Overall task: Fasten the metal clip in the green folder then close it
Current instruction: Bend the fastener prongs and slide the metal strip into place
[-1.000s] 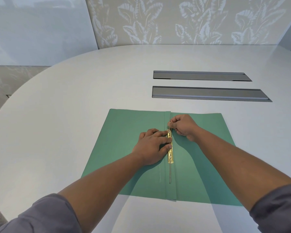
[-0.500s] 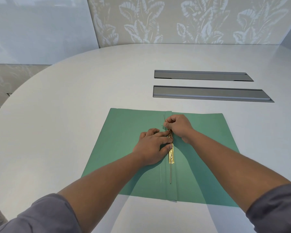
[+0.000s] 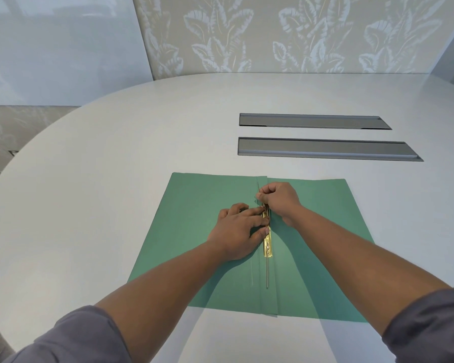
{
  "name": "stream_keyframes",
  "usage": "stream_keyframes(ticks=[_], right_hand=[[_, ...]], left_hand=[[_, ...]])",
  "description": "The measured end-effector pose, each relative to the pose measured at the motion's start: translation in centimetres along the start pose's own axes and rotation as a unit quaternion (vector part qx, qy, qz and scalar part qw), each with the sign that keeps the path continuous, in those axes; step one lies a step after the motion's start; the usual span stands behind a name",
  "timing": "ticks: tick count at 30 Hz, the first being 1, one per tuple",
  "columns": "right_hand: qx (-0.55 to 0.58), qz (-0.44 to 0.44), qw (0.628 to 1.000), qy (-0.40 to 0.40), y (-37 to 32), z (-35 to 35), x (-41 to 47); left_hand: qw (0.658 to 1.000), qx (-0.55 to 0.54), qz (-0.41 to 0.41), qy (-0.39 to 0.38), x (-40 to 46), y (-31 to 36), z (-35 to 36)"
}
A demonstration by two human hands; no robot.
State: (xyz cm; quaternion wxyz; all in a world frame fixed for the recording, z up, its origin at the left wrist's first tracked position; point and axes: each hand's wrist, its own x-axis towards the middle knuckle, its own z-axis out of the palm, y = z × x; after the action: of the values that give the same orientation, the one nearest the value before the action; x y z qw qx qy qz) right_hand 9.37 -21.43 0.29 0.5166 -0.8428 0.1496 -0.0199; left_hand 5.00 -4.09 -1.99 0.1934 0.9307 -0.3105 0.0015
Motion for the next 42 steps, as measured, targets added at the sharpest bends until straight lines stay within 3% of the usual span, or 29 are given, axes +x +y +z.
stream_keyframes(ticks=[5, 10, 18, 25, 34, 38, 42], right_hand=[[-0.074, -0.028, 0.997, 0.023, 0.0, 0.1, -0.7], [-0.068, -0.059, 0.994, 0.069, 0.6, -0.2, -2.1], [-0.094, -0.129, 0.987, 0.017, 2.2, -1.5, -5.1], [-0.229, -0.259, 0.938, -0.009, 3.3, -1.8, -7.9], [-0.365, -0.191, 0.91, -0.045, 4.9, -2.5, -10.5], [-0.381, -0.198, 0.903, -0.008, 5.0, -2.6, -11.5], [-0.379, -0.231, 0.892, 0.091, 4.7, -2.7, -12.7]], left_hand=[[1.0, -0.001, -0.003, -0.001, 0.0, 0.0, 0.0], [1.0, 0.001, -0.009, -0.007, 0.0, -0.1, 0.1], [1.0, 0.003, -0.007, -0.002, 0.0, 0.0, -0.2], [1.0, 0.02, -0.006, -0.003, -0.3, 0.3, -0.3], [0.998, 0.048, 0.019, 0.037, -1.1, 0.8, -0.4], [0.995, 0.051, 0.033, 0.081, -1.5, 1.0, -0.7], [0.99, 0.044, 0.032, 0.127, -2.1, 1.2, -1.1]])
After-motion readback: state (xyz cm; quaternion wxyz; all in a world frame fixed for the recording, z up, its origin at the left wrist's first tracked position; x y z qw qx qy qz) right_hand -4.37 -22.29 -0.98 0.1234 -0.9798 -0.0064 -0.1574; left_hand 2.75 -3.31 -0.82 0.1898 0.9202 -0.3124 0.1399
